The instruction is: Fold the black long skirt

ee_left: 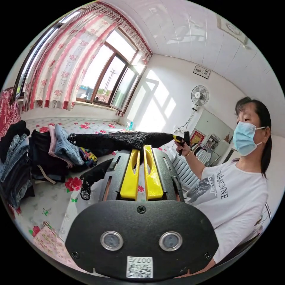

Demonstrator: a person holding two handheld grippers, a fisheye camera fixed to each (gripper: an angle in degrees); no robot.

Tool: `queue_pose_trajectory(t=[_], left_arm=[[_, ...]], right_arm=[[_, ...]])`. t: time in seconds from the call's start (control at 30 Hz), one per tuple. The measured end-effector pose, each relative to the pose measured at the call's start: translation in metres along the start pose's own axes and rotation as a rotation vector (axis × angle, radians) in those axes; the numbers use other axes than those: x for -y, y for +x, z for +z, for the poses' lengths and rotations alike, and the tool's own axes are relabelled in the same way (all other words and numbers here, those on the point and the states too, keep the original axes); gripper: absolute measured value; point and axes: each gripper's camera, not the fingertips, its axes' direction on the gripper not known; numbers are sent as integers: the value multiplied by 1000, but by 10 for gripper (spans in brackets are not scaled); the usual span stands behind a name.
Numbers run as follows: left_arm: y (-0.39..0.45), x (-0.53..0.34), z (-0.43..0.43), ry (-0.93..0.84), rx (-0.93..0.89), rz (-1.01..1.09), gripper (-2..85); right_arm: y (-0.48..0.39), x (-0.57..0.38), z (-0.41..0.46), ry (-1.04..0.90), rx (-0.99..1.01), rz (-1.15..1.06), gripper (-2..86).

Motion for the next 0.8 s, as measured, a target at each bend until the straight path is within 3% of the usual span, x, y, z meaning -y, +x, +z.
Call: queue_pose_trajectory(t=[0.1, 0.2, 0.33, 0.43, 0.57, 0.8], left_arm=[[21, -63, -1, -22, 9, -23, -9], [20, -147, 17, -75, 25, -155, -9], [0, -275, 55, -215, 63, -519, -8], [-9, -333, 63, -198, 5, -733, -8], [-20, -338, 65, -155, -26, -780, -8], [-95, -273, 110, -180, 48, -732, 6]], right_arm=[[-13, -48, -6, -45, -12, -11, -3], [0, -108, 5, -136, -51, 113, -3], [48, -199, 35, -289, -63, 456, -2], [74, -240, 46, -337, -44, 624, -2], [103, -237, 47, -289, 35, 696, -2], [173, -149, 89, -345, -8, 607, 0]])
